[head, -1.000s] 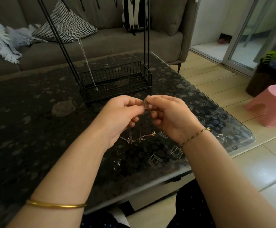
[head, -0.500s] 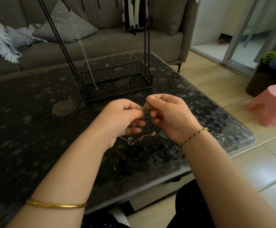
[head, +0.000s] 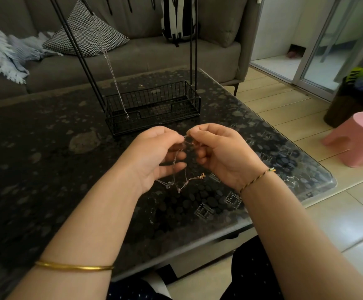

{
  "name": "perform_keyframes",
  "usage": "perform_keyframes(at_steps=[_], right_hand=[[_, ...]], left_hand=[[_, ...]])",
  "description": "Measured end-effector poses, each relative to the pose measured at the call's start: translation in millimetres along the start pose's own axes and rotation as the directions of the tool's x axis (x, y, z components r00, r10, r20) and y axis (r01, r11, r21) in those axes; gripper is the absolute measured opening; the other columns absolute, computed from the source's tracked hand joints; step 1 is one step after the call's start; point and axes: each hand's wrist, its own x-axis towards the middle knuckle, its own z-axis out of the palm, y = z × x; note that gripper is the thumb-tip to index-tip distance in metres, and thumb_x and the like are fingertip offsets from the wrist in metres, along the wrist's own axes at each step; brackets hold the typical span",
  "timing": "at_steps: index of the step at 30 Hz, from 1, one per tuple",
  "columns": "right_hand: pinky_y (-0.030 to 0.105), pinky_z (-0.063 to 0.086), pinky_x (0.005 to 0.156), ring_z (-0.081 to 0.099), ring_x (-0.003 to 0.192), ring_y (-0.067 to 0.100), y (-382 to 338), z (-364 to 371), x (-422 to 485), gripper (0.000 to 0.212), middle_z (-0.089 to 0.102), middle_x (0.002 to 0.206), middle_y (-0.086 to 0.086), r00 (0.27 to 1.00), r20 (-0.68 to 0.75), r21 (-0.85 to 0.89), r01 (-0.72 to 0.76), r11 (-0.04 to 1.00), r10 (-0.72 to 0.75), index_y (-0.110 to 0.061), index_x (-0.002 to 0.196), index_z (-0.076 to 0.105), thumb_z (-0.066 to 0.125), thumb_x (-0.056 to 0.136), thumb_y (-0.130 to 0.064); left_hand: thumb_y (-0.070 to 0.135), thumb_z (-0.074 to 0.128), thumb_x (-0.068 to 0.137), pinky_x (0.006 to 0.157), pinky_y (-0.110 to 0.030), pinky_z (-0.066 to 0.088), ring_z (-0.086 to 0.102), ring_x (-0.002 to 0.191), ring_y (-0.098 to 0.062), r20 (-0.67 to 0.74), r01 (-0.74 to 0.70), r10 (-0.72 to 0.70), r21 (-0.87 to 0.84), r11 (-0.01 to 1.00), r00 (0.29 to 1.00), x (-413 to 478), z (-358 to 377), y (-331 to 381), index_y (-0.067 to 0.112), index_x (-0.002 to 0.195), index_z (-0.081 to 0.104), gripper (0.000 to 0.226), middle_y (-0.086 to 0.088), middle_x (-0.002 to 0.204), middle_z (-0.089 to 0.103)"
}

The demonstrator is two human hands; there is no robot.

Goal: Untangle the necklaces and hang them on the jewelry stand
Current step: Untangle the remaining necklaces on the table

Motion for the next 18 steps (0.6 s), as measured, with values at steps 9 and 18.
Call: perform_keyframes(at_steps=[9,18], right_hand=[[0.016,0.031,0.043,0.036,0.047,0.007,0.2,1.5,0.5,0.013,0.044,0.056,-0.002,1.000,-0.001,0.038,-0.029,0.999,0.029,-0.006,0.082,0.062,0.055,0.093,-0.010],[0.019,0.029,0.047,0.036,0.049,0.007,1.6,-0.7,2.7,0.007,0.043,0.059,-0.002,0.997,-0.008,-0.099,-0.079,0.992,0.078,-0.007,0.079,0.062,0.064,0.085,-0.010]], left_hand=[[0.010,0.053,0.092,0.048,-0.021,0.046,0.057,0.060,-0.008,-0.078,-0.053,0.049,-0.048,0.997,0.996,3.0,-1.6,0.6,0.017,0.074,0.057,0.020,0.001,0.071,0.062],[0.010,0.050,0.095,0.048,-0.021,0.046,0.057,0.059,-0.008,-0.143,-0.103,0.098,-0.029,0.994,0.985,2.6,0.4,1.0,0.016,0.082,0.055,0.016,0.000,0.074,0.065]])
